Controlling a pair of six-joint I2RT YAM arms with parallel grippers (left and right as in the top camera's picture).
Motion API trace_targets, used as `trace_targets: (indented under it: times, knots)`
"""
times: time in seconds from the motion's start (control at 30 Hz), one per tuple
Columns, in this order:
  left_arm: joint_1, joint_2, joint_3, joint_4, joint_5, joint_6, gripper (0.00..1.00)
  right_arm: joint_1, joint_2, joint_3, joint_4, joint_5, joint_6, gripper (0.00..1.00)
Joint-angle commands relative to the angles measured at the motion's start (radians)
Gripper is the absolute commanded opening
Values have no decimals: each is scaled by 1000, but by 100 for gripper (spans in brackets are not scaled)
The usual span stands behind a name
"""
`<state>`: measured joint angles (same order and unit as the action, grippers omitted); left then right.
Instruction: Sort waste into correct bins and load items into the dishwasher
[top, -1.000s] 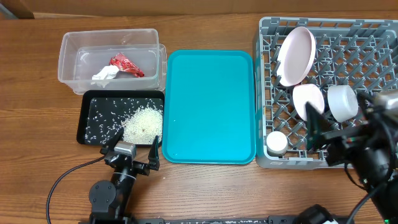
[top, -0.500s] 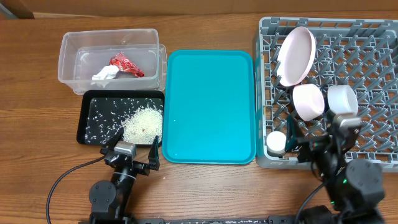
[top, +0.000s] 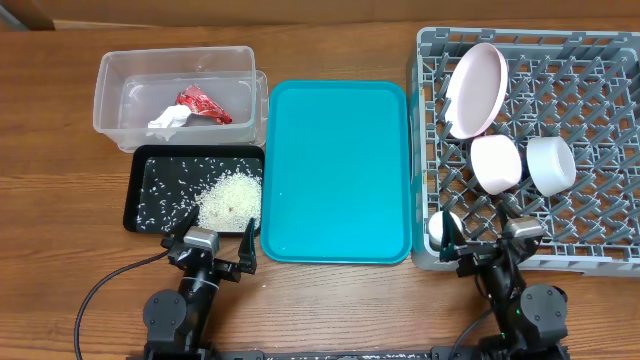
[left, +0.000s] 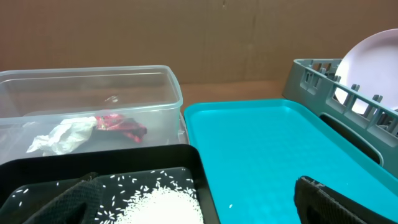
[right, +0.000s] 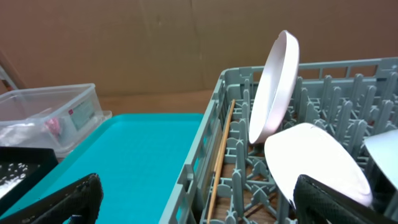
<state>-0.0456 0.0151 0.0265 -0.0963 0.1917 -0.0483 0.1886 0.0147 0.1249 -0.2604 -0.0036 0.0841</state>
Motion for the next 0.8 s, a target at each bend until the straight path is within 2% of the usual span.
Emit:
trace_targets:
  times: [0.0, 0.1, 0.77]
  knots:
    - [6, -11, -5, 3, 11, 15, 100, -8, -12, -61, 75, -11, -2, 100]
    - [6, -11, -5, 3, 11, 15, 100, -8, -12, -118, 187, -9, -3, 100]
    - [6, -11, -5, 3, 11, 15, 100, -8, -12, -117, 179, -6, -3, 100]
